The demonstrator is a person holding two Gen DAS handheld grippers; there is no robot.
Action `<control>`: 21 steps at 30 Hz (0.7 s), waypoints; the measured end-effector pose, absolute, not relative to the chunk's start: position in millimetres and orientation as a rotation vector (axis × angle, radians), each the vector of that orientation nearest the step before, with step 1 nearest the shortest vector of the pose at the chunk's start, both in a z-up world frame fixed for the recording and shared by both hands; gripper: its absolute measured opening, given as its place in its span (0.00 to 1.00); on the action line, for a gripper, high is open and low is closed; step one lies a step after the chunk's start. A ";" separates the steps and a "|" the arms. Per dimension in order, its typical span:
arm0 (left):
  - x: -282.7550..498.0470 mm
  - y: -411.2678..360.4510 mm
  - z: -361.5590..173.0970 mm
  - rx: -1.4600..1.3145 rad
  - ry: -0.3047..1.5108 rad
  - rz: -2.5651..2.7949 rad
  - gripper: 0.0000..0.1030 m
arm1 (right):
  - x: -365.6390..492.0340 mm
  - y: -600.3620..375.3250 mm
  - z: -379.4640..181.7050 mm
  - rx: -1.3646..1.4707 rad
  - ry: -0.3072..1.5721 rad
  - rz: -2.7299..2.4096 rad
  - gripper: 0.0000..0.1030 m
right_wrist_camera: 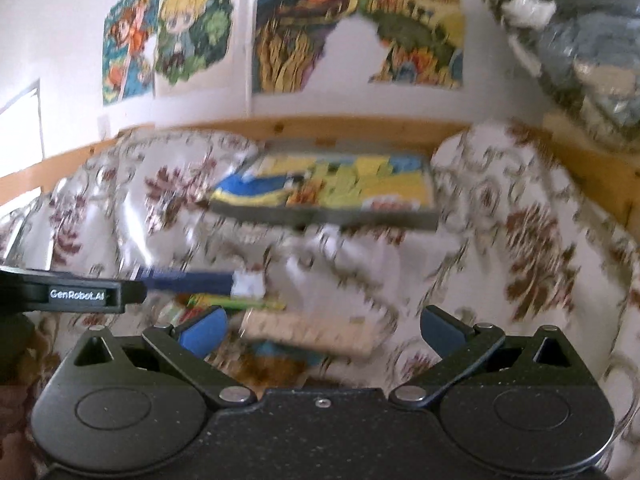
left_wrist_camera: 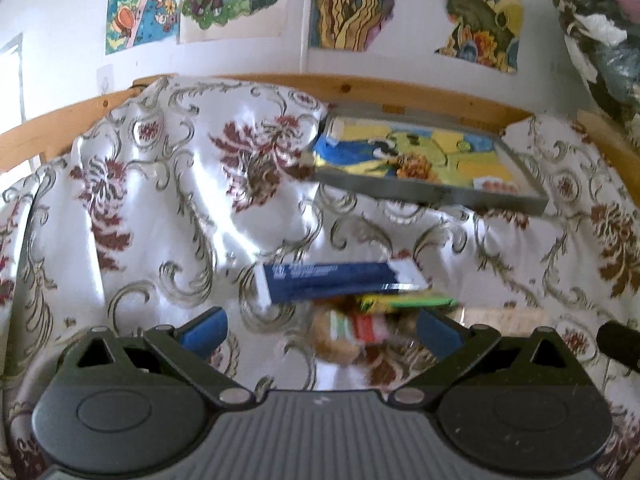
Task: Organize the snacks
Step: 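Move both open tools back over the snack pile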
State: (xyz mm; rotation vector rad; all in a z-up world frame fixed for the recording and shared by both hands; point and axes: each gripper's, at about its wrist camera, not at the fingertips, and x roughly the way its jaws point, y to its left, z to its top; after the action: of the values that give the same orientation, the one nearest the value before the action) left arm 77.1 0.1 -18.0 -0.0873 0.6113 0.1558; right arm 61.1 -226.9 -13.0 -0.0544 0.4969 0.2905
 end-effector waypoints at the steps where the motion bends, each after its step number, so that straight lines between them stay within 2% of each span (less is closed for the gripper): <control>1: 75.9 1.2 -20.9 -0.085 0.622 0.156 1.00 | 61.4 -224.1 -15.8 -0.059 0.523 0.298 0.99; 21: 78.6 9.1 -50.3 -0.047 0.749 0.164 1.00 | 90.8 -203.9 -45.4 -0.090 0.759 0.348 0.99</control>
State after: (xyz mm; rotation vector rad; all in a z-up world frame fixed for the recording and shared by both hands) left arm 78.6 9.1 -50.3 -0.0472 0.7486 0.1638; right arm 90.8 -203.9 -45.4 -0.0899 0.7586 0.3480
